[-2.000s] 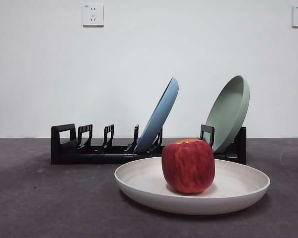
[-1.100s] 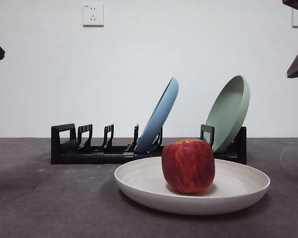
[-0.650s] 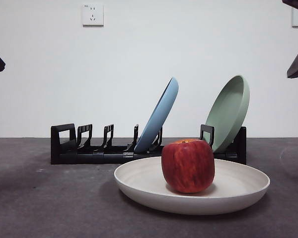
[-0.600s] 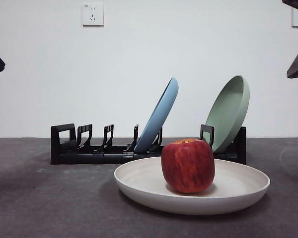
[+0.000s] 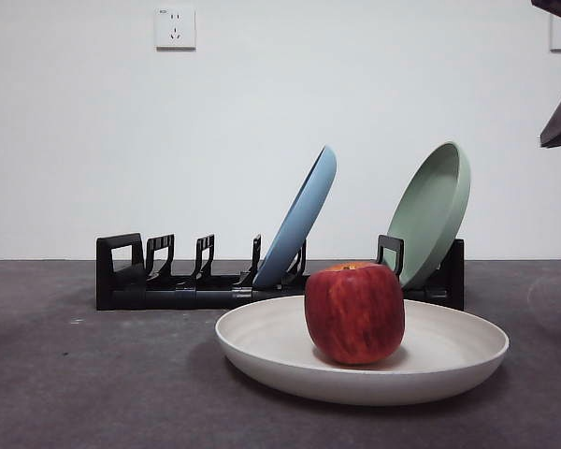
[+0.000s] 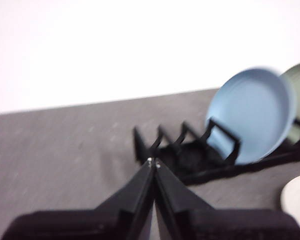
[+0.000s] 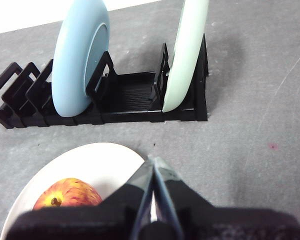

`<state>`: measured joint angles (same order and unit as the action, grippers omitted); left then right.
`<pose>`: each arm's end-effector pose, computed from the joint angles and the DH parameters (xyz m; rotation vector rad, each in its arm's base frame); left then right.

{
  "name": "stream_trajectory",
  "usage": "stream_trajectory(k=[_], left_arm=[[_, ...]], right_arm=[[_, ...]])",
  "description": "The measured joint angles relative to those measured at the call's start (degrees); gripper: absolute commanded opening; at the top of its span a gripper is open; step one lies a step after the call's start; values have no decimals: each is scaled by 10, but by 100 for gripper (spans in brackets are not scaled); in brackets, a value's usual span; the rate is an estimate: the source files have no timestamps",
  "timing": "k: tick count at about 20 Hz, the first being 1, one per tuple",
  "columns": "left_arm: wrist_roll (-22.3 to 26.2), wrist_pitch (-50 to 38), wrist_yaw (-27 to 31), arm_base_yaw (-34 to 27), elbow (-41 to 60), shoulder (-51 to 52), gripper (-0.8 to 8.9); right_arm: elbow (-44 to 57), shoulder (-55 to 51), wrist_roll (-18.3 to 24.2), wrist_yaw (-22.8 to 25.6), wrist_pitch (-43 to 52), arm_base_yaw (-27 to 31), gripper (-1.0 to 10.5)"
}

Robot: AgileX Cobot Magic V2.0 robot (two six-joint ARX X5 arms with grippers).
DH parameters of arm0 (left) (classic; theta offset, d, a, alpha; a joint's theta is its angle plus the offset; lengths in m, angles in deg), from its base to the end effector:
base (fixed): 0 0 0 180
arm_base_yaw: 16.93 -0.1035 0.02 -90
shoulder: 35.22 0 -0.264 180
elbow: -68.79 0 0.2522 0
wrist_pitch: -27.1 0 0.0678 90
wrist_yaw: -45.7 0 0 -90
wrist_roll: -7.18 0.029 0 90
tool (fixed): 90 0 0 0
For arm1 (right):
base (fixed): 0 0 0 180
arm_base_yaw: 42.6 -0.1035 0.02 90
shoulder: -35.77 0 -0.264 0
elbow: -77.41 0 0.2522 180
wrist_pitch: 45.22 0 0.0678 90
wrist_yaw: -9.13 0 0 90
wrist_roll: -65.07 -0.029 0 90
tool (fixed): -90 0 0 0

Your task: Take the yellow plate from the plate rack,put the plate on the table,take the apple from the table,put the apple in the plate

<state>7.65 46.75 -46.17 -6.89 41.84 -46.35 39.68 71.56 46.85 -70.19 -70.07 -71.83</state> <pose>0.0985 -0.0184 0.2168 0.0129 0.0659 -0.2081 0.1306 0.0669 0.2289 0.1744 0.4235 0.2558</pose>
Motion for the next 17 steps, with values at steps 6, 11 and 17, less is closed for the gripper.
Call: stream_trajectory(k=[6,11,17], left_arm=[[4,-5,0,-83,94,75,-1],[4,14,0,-89,122,104,-1],[4,47,2,-89,122,109,-1]], right_arm=[[0,0,0,0,0,0,2],[0,0,0,0,0,0,2],[0,0,0,0,0,0,2]])
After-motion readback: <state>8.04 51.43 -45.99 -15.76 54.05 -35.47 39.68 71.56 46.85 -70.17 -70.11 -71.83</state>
